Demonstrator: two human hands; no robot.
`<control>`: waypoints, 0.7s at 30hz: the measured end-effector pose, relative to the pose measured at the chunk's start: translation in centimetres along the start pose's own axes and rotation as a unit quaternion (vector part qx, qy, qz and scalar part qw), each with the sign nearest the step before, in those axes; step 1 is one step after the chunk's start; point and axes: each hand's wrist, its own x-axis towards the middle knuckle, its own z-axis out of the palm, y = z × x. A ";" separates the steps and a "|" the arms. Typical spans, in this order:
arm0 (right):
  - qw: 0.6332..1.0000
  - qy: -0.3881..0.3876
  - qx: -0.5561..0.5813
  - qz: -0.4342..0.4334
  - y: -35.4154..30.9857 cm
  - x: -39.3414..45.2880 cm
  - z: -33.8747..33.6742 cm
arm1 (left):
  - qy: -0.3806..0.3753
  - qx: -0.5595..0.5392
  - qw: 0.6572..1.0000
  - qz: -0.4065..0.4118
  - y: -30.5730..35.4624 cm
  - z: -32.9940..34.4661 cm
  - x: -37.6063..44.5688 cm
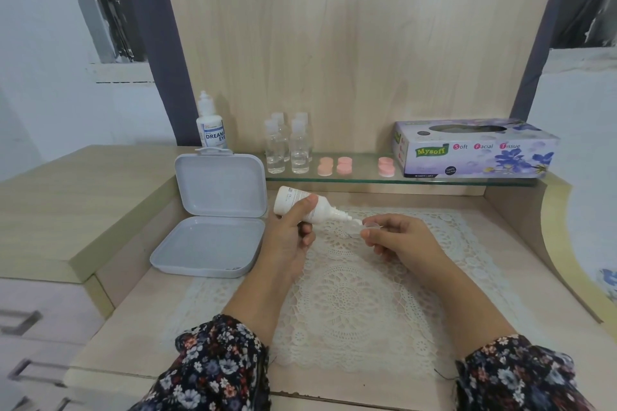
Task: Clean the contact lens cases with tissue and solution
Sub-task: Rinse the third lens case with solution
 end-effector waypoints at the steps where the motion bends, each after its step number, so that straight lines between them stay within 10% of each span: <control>1: 1.000 -0.001 0.000 0.000 0.0 0.0 0.0 | -0.001 0.000 1.000 0.001 0.0 0.0 0.0; 21: 1.000 -0.002 -0.005 0.002 0.1 0.0 0.0 | -0.001 -0.011 1.000 0.004 0.1 0.0 0.0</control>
